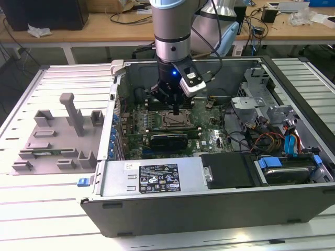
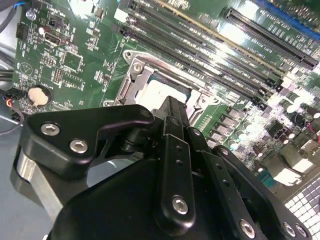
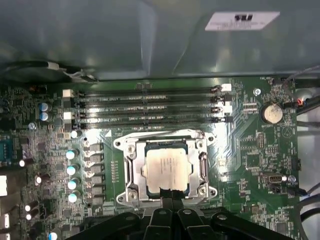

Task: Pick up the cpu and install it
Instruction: 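Install the second cpu locking lever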

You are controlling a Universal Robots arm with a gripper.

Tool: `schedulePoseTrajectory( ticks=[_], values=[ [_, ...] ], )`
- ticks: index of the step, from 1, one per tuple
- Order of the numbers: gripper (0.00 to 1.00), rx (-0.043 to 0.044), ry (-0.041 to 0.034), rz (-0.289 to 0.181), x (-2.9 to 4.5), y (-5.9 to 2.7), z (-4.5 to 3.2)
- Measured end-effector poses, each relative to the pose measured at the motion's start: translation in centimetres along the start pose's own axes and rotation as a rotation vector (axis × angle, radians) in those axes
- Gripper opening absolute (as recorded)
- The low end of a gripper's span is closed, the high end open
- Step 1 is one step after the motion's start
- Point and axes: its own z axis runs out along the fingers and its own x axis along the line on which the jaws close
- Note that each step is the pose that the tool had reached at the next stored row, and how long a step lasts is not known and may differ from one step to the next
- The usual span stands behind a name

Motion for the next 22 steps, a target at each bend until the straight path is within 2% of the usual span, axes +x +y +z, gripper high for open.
schedulePoseTrajectory(
  ticks=[1, 2, 3, 4, 5, 17, 22],
  values=[
    [0.11, 0.0, 0.0, 0.0, -0.01, -0.21, 0.0],
    [0.11, 0.0, 0.0, 0.0, -0.09, -2.07, 0.0],
    [0.11, -0.0005, 0.0, -0.007, 0.38, -2.61, 0.22],
    [0.11, -0.0018, 0.0001, -0.008, 0.56, -2.62, 0.59],
    [0.11, -0.0019, 0.0, -0.008, 0.66, -2.63, 0.64],
    [0.11, -0.0035, 0.0, -0.008, 1.14, -2.65, 0.96],
    [0.11, -0.0055, -0.0003, -0.008, 1.6, -2.68, 1.09]
  ],
)
